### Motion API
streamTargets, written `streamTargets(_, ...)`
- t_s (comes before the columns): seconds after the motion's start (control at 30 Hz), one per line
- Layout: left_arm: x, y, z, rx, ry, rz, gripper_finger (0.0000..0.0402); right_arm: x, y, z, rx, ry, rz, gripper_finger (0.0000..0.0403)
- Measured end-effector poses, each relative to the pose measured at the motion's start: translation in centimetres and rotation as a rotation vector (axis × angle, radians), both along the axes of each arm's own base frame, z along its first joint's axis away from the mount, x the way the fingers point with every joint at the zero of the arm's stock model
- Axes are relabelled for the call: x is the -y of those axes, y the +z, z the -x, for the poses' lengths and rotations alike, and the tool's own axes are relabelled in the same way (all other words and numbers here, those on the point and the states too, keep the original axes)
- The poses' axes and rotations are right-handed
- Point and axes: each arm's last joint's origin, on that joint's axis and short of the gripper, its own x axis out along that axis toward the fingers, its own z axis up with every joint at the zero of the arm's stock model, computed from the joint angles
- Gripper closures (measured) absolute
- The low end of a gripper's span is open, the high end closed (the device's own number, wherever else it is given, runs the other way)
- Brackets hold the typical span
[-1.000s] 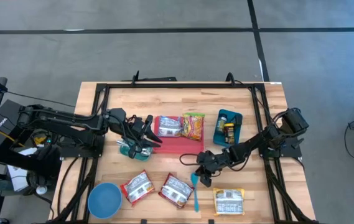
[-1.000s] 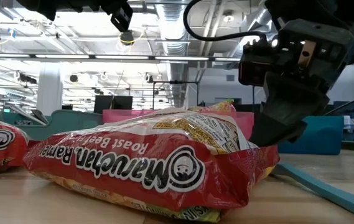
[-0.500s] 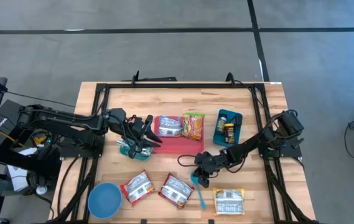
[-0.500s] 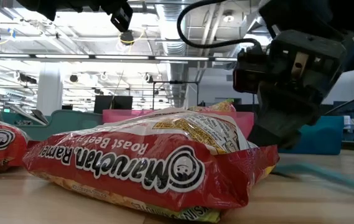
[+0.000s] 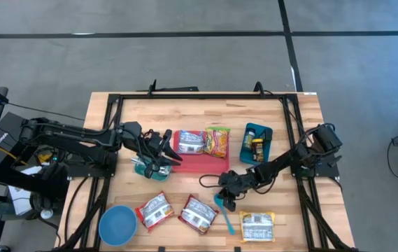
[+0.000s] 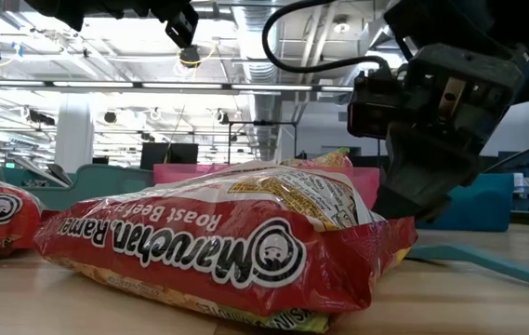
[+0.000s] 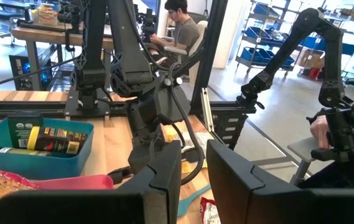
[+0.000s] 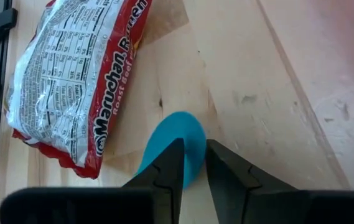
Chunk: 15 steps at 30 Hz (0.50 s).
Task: Pick & Place Food Item
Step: Put the blue spoon into the green bin
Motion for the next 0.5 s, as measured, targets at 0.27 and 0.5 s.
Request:
streamTargets(0.27,-0.01,0.00,0.00,0.000,0.000,0.000,0.0329,-0.04,0.04,0.00,0.003,0.015,0.000,0.0393)
streamTargets(0.5,-0.01,0.00,0.00,0.000,0.000,0.000,0.0329,-0.04,0.04,0.01,0.002,0.016,0.001,0.0391)
